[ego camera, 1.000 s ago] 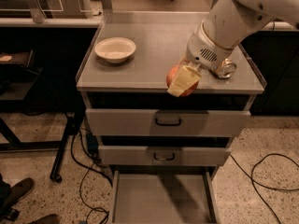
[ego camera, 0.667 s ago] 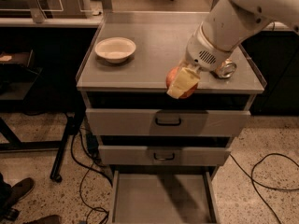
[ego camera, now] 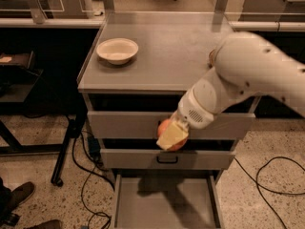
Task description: Place apple into bottom drawer
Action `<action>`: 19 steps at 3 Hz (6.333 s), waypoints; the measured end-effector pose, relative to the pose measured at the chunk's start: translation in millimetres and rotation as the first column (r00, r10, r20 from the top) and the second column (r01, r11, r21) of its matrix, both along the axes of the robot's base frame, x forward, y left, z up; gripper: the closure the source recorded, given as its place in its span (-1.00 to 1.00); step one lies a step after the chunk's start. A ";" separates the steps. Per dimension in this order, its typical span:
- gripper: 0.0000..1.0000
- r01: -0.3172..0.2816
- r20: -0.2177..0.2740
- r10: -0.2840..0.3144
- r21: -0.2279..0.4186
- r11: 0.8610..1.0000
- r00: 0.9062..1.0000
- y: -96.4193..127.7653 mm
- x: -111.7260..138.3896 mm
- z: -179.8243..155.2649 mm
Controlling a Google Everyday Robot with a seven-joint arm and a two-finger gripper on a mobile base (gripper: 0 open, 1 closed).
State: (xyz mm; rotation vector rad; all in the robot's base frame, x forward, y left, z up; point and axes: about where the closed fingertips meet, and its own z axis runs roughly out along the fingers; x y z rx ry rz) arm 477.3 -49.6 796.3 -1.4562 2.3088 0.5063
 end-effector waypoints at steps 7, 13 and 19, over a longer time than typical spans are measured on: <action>1.00 0.211 -0.272 -0.183 0.079 0.974 0.945 6.9 -24.4 -212.4; 1.00 0.587 -0.535 -0.424 0.176 0.790 0.731 1.8 -12.7 -445.4; 1.00 0.802 -0.538 -0.639 0.127 0.583 0.550 5.1 14.7 -576.6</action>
Offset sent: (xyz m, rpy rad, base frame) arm -0.0166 0.0010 -0.0277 -0.0123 0.0406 0.0015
